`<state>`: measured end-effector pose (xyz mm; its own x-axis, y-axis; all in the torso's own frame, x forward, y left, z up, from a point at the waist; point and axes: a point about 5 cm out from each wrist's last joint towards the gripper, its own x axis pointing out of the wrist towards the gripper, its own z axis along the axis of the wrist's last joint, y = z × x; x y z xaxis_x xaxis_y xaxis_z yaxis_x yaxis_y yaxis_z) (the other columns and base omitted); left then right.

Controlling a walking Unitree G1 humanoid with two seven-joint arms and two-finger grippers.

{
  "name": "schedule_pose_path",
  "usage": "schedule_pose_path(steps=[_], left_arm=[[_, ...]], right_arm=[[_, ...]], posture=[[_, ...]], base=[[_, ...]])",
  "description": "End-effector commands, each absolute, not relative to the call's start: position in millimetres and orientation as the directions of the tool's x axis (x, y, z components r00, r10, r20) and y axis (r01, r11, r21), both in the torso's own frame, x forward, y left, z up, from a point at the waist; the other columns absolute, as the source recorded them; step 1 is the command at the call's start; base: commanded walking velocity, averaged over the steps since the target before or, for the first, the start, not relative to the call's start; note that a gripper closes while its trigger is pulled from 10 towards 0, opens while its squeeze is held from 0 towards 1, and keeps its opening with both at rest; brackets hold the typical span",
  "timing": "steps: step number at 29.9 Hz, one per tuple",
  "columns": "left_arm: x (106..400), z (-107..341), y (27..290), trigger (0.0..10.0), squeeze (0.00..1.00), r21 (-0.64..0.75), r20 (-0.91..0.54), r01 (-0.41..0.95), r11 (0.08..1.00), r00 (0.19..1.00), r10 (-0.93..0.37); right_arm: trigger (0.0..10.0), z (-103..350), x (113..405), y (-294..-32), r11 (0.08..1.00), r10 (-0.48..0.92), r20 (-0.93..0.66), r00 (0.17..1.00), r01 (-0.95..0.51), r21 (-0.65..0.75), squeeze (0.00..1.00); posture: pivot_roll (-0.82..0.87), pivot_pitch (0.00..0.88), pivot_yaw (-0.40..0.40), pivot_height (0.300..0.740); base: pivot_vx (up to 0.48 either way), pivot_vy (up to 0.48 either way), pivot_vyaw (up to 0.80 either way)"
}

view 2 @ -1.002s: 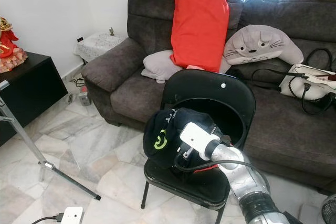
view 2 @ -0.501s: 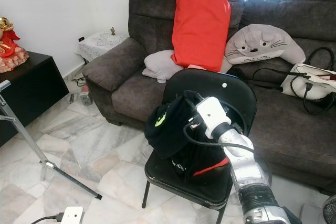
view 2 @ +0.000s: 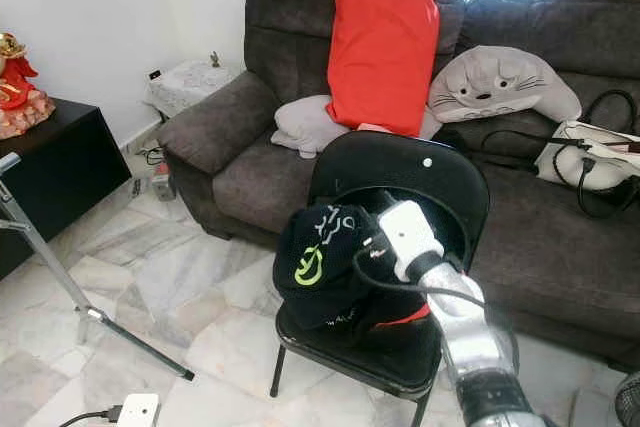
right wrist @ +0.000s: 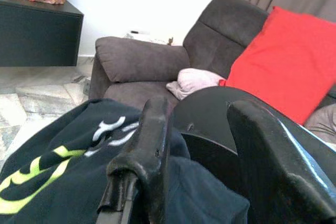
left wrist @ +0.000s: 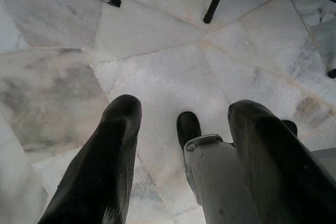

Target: Hang hanger

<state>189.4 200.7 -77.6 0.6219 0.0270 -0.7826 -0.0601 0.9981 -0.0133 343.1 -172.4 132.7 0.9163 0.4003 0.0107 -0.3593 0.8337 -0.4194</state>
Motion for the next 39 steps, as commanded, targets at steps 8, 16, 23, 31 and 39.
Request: schedule_pose_path(steps=[8,16,23,31,39], left_arm=[[187,-79,205,10.0,0.00,-0.002,-0.792,-0.065,0.998,0.609,0.038],[187,-78,205,10.0,0.00,-0.001,-0.793,-0.061,0.998,0.609,0.036],[188,-78,206,10.0,0.00,0.001,-0.790,-0.063,0.998,0.611,0.039],[188,-78,206,10.0,0.00,0.003,-0.788,-0.061,0.998,0.615,0.040],[188,-78,207,10.0,0.00,0.006,-0.788,-0.059,0.998,0.614,0.041]], right_arm=[[10.0,136,318,-175,0.756,0.397,0.046,0.916,-0.299,-0.582,0.00],[10.0,117,299,-170,0.604,0.473,-0.081,0.878,-0.389,-0.696,0.00],[10.0,108,290,-162,0.900,0.366,-0.030,0.930,-0.362,-0.240,0.00],[8.2,91,299,-163,0.944,0.294,-0.096,0.951,-0.272,0.188,0.00],[0.3,92,301,-167,0.954,0.235,-0.114,0.965,-0.207,0.217,0.00]], posture=[[-0.08,0.000,0.063,0.740],[-0.09,0.000,0.060,0.740],[-0.08,0.000,0.063,0.740],[-0.07,0.000,0.062,0.740],[-0.07,0.000,0.064,0.740]], base=[[0.000,0.000,0.00],[0.000,0.000,0.00],[0.000,0.000,0.00],[0.000,0.000,0.00],[0.000,0.000,0.00]])
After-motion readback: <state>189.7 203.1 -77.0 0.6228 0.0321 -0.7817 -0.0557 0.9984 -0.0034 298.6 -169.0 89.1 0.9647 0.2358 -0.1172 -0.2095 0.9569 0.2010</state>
